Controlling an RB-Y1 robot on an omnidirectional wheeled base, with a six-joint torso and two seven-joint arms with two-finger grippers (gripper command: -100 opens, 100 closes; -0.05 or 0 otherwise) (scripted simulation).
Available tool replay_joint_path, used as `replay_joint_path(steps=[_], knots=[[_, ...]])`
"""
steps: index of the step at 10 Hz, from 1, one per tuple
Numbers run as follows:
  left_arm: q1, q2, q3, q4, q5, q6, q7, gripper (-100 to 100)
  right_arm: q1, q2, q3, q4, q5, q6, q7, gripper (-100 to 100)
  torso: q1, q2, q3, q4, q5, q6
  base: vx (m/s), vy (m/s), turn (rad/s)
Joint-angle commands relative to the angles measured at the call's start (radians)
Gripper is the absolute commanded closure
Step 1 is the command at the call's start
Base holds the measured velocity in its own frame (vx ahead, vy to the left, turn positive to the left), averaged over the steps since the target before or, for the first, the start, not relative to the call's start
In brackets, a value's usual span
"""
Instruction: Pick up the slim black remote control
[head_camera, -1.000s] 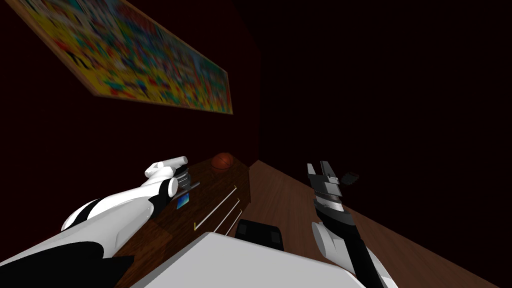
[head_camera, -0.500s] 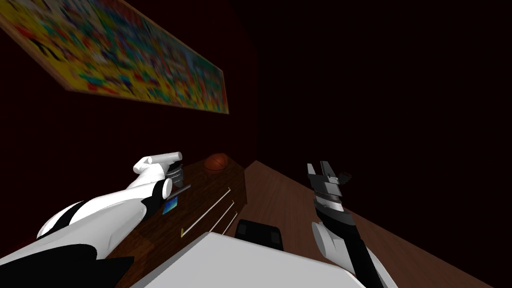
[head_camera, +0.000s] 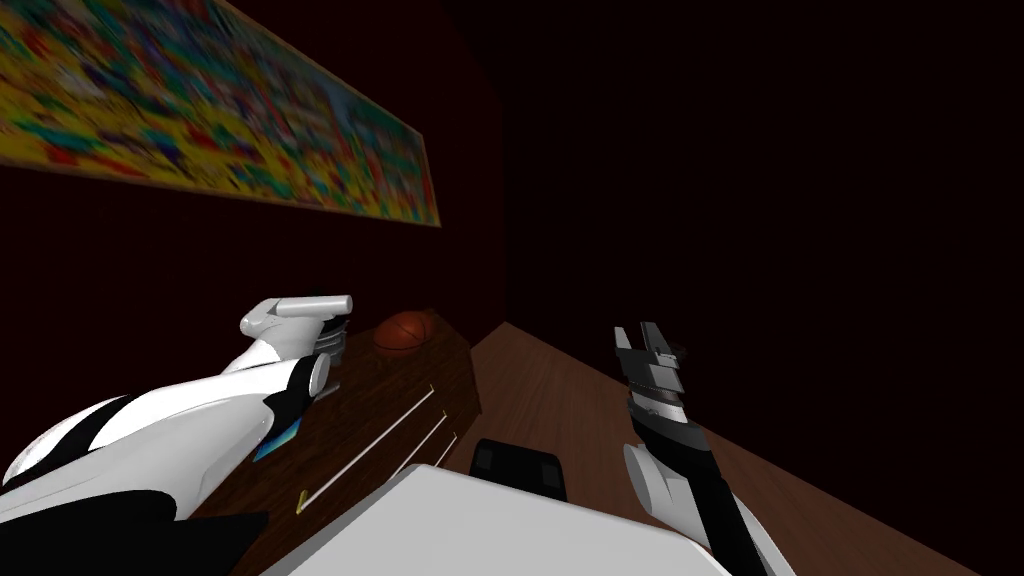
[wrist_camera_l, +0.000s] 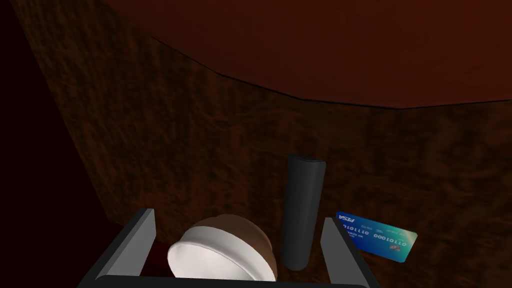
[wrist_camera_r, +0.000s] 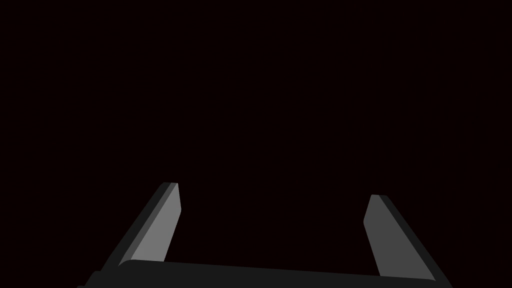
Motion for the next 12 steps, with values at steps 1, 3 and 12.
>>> replay_joint_path(steps=[1,3,12], knots=[[0.009,0.008,-0.008,-0.031,-0.012,-0.003,0.002,-100,0.0,0.0,0.0,0.0,0.0,0.0,0.0,0,0.0,0.0,0.0,0.0,0.0,0.0,0.05,-0.121,-0.025],[0.004,-0.023,0.016,-0.013,0.011,0.02,-0.008,-100,0.0,0.0,0.0,0.0,0.0,0.0,0.0,0,0.007,0.003,0.002,0.001,0.002,-0.001,-0.017,0.017,0.032],[0.001,-0.137,0.078,0.055,0.087,0.099,-0.015,-100,0.0,0.0,0.0,0.0,0.0,0.0,0.0,0,0.019,0.008,0.004,0.002,0.005,-0.001,-0.058,0.141,0.035]])
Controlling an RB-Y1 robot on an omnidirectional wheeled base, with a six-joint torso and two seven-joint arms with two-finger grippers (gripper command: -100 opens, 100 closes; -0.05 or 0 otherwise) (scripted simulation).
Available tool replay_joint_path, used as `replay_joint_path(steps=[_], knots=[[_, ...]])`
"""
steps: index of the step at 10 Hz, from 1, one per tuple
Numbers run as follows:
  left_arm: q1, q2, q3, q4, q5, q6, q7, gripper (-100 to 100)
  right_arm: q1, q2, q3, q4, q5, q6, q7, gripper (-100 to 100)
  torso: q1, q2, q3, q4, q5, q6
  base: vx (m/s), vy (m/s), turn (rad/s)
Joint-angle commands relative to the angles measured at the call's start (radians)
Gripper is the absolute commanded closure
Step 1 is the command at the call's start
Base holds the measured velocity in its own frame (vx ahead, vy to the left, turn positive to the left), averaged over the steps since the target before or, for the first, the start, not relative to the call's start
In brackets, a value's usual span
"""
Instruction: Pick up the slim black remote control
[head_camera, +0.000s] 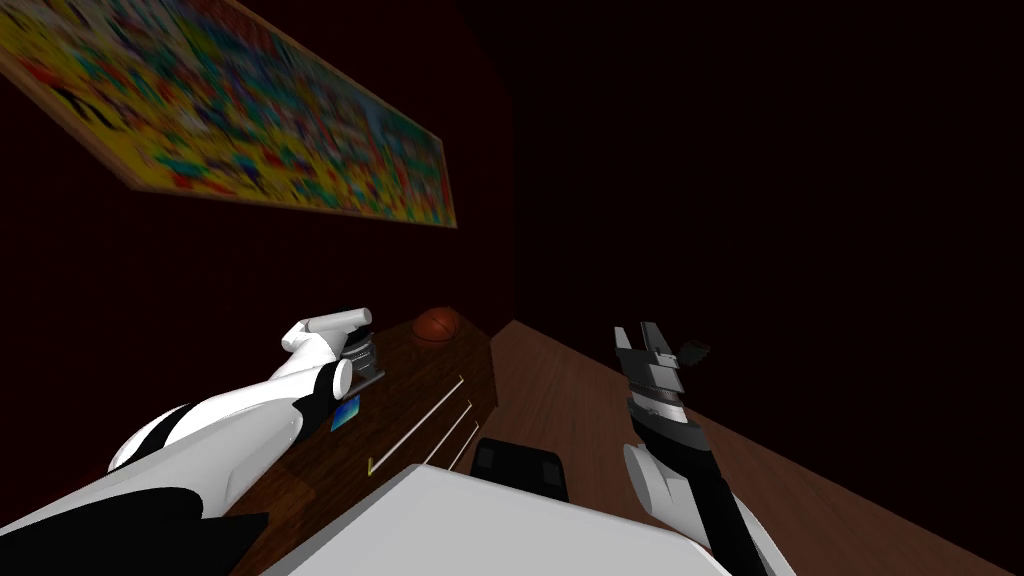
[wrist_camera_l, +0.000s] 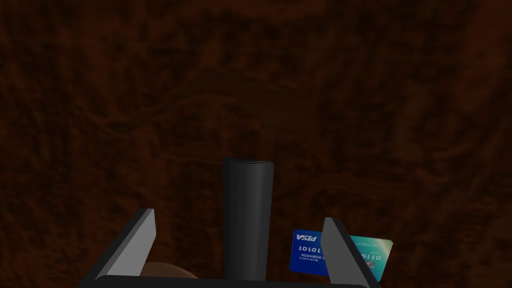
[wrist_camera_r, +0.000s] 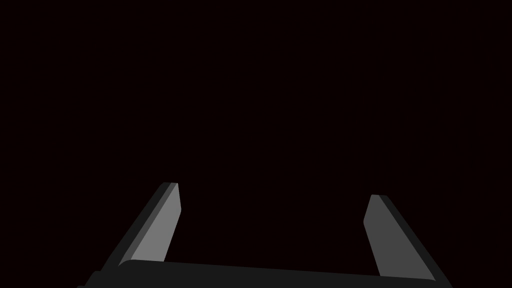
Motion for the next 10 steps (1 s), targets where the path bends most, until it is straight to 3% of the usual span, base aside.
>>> replay_joint_path(steps=[1,3,4,5,6,8,9,10], knots=[[-0.018,0.007,-0.005,0.05,-0.001,-0.018,-0.005,-100,0.0,0.0,0.0,0.0,0.0,0.0,0.0,0,0.0,0.0,0.0,0.0,0.0,0.0,-0.01,0.049,-0.018],[-0.02,-0.025,0.013,0.08,0.021,0.005,-0.007,-100,0.0,0.0,0.0,0.0,0.0,0.0,0.0,0,-0.004,-0.002,-0.001,-0.001,-0.001,0.0,-0.026,0.076,0.044],[-0.018,-0.017,0.006,0.064,0.013,-0.005,-0.004,-100,0.0,0.0,0.0,0.0,0.0,0.0,0.0,0,0.0,0.0,0.0,0.0,0.0,0.0,-0.027,0.061,0.003],[-0.018,-0.019,0.007,0.065,0.014,-0.002,-0.004,0,0.0,0.0,0.0,0.0,0.0,0.0,0.0,0,-0.002,0.0,0.0,0.0,0.0,0.0,-0.003,0.01,-0.003],[-0.011,-0.034,0.003,0.074,0.016,-0.033,-0.002,-100,0.0,0.0,0.0,0.0,0.0,0.0,0.0,0,-0.005,-0.002,-0.001,0.0,-0.001,0.0,-0.005,0.005,0.033],[-0.011,-0.032,0.003,0.082,0.016,-0.037,-0.005,-100,0.0,0.0,0.0,0.0,0.0,0.0,0.0,0,-0.007,-0.002,-0.001,0.0,-0.001,0.0,-0.002,0.0,0.014],[-0.012,-0.032,0.002,0.084,0.016,-0.042,-0.005,100,0.0,0.0,0.0,0.0,0.0,0.0,0.0,0,-0.007,-0.002,-0.001,0.0,-0.002,0.0,0.0,0.0,0.0],[-0.012,-0.032,0.002,0.084,0.016,-0.041,-0.005,100,0.0,0.0,0.0,0.0,0.0,0.0,0.0,0,-0.007,-0.002,-0.001,-0.001,-0.002,0.0,0.0,0.0,0.0]])
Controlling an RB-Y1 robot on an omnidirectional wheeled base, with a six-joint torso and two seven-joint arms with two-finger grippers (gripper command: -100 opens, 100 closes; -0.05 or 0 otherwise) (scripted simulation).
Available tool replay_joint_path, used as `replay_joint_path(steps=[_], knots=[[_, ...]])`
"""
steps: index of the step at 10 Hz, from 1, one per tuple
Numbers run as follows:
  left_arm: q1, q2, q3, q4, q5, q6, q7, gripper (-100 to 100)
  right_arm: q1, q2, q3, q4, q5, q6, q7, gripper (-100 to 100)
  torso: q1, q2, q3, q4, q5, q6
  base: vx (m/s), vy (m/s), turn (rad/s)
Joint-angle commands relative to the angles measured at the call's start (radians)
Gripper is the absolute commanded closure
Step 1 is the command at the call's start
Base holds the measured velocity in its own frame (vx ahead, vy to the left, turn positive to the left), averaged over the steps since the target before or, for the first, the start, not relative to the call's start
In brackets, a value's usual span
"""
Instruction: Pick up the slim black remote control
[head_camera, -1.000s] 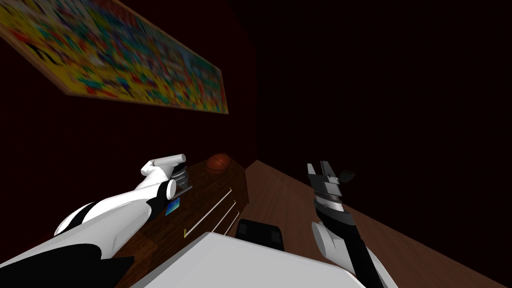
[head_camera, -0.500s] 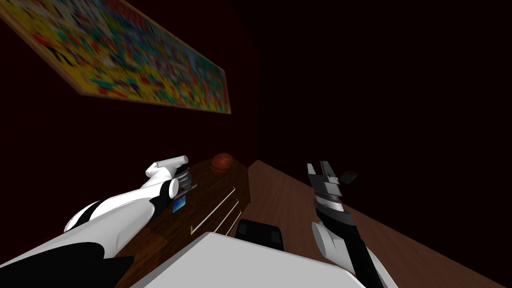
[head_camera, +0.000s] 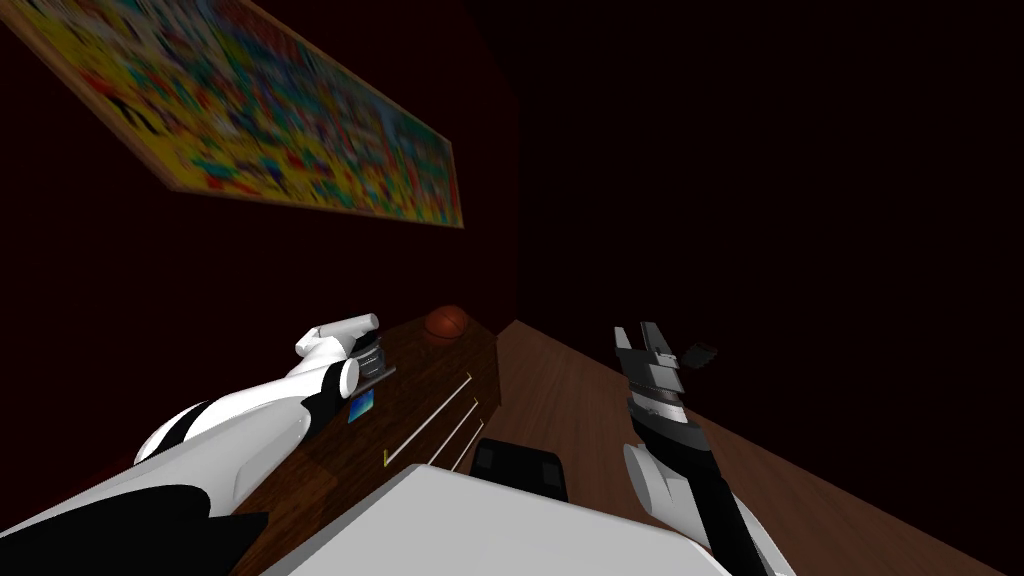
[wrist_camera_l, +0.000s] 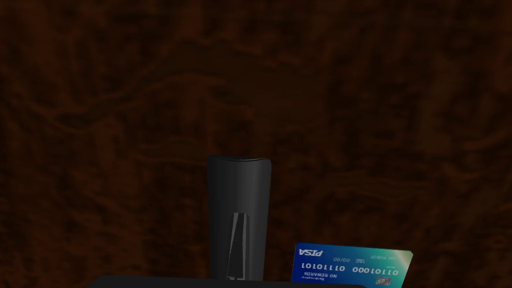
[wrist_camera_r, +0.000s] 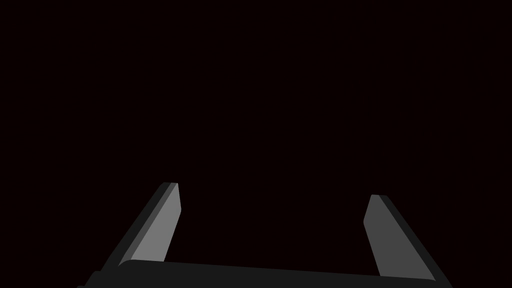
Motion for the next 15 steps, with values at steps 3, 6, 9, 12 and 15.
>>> replay_joint_path(steps=[3,6,9,12,15], knots=[[0.0,0.0,0.0,0.0,0.0,0.0,0.0,100,0.0,0.0,0.0,0.0,0.0,0.0,0.0,0,0.0,0.0,0.0,0.0,0.0,0.0,0.0,0.0,0.0],[-0.017,0.008,0.04,-0.016,0.032,0.02,-0.028,-100,0.0,0.0,0.0,0.0,0.0,0.0,0.0,0,-0.001,-0.001,-0.001,0.0,0.0,0.001,0.016,-0.018,-0.16],[-0.031,0.003,0.092,-0.031,0.078,0.052,-0.068,-100,0.0,0.0,0.0,0.0,0.0,0.0,0.0,0,-0.003,-0.003,-0.002,-0.001,-0.001,0.001,0.041,-0.033,-0.22],[-0.049,-0.005,0.087,-0.044,0.1,0.089,-0.105,-100,0.0,0.0,0.0,0.0,0.0,0.0,0.0,0,-0.006,-0.003,-0.001,0.001,-0.003,0.005,-0.005,-0.018,-0.143],[-0.039,-0.01,0.026,-0.028,0.055,0.073,-0.097,-100,0.0,0.0,0.0,0.0,0.0,0.0,0.0,0,-0.002,0.005,0.003,0.003,-0.002,0.003,-0.097,0.057,0.168]])
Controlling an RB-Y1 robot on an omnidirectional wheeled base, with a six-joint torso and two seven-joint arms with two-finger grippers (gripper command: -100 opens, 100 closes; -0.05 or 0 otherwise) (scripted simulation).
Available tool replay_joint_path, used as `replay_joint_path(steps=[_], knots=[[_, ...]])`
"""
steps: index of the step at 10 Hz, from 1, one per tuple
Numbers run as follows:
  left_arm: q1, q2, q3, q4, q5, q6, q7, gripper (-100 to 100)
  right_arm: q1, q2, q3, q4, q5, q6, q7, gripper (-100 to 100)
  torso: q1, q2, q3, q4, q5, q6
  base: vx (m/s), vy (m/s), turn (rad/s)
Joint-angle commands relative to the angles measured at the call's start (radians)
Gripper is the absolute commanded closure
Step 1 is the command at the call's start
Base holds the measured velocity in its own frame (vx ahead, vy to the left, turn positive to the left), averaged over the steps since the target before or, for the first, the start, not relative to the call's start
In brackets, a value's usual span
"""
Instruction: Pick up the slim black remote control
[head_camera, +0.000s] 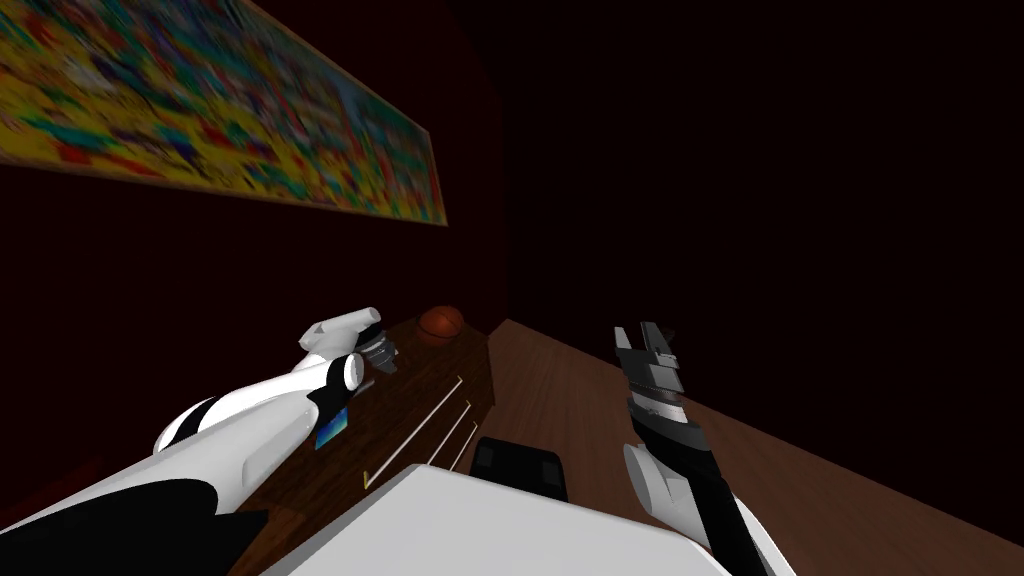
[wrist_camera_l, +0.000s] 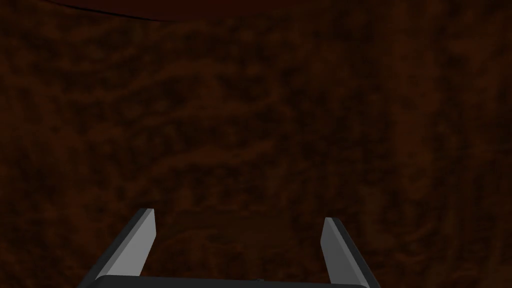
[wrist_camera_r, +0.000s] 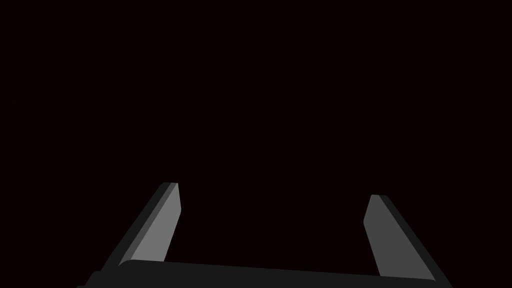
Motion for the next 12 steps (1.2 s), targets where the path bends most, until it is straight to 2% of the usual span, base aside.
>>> replay_joint_path(steps=[1,3,4,5,6,9,12], knots=[[0.007,-0.002,-0.032,0.007,-0.025,-0.008,0.006,-100,0.0,0.0,0.0,0.0,0.0,0.0,0.0,0,0.0,0.0,0.0,0.0,0.0,0.0,-0.06,0.1,0.141],[0.013,-0.003,-0.063,0.016,-0.052,-0.016,0.012,-100,0.0,0.0,0.0,0.0,0.0,0.0,0.0,0,0.0,-0.001,-0.001,0.0,0.0,0.0,-0.057,0.073,0.153],[0.013,-0.002,-0.052,0.009,-0.043,-0.009,0.01,-100,0.0,0.0,0.0,0.0,0.0,0.0,0.0,0,-0.001,-0.001,-0.001,0.0,0.0,0.0,-0.02,0.029,0.018],[0.013,-0.002,-0.054,0.011,-0.044,-0.011,0.011,0,0.0,0.0,0.0,0.0,0.0,0.0,0.0,0,-0.003,-0.003,-0.002,-0.001,-0.001,0.001,-0.005,0.006,-0.004],[0.004,-0.012,-0.057,0.024,-0.052,-0.028,0.048,-100,0.0,0.0,0.0,0.0,0.0,0.0,0.0,0,-0.005,-0.004,-0.003,-0.001,-0.001,0.001,-0.068,0.06,-0.203],[-0.008,-0.027,-0.062,0.044,-0.063,-0.053,0.103,-100,0.0,0.0,0.0,0.0,0.0,0.0,0.0,0,0.001,0.004,0.002,0.001,0.0,0.001,-0.145,0.098,-0.172],[-0.021,-0.041,-0.066,0.064,-0.074,-0.078,0.158,-100,0.0,0.0,0.0,0.0,0.0,0.0,0.0,0,-0.003,0.002,0.001,0.001,-0.001,0.001,-0.117,0.051,-0.157]])
